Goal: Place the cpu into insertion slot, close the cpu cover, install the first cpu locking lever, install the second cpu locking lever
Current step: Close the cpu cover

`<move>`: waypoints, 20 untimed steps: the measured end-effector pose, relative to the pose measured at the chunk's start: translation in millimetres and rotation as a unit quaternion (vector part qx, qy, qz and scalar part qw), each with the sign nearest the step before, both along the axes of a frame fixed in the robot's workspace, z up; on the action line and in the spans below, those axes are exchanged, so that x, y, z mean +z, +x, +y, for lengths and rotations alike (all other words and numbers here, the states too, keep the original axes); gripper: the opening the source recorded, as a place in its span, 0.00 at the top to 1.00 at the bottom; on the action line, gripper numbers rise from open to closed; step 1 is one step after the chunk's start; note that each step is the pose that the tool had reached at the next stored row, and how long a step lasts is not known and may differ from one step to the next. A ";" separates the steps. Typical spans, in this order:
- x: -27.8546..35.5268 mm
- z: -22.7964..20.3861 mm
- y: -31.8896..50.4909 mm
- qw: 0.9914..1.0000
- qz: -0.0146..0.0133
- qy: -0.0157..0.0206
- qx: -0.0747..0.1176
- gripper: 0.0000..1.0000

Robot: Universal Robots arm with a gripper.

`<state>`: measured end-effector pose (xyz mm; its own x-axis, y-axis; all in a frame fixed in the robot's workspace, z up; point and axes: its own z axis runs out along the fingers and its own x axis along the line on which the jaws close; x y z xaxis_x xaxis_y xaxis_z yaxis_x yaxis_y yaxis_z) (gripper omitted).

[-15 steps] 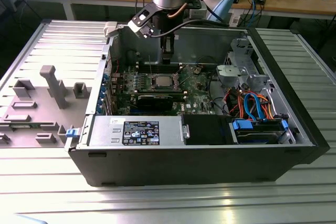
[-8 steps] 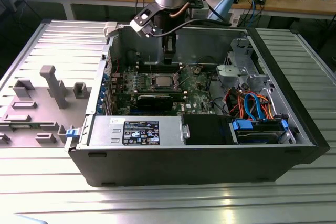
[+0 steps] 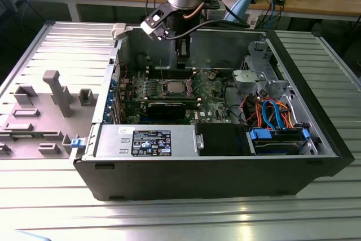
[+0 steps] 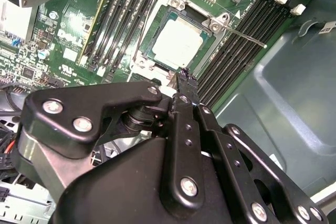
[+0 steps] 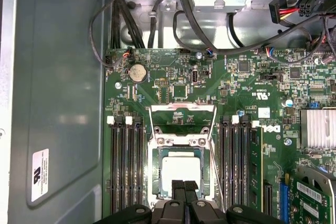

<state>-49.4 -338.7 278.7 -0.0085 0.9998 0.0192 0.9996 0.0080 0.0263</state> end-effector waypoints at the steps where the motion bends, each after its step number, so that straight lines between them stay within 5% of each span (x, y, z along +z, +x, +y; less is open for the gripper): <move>1: 0.0 0.0 0.1 1.000 0.000 0.000 0.000 0.89; 20: 0.0 0.0 8.4 1.000 0.000 0.000 0.000 0.89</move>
<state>-41.0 -338.7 278.7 -0.0086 0.9998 0.0192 0.9996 0.0080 0.0262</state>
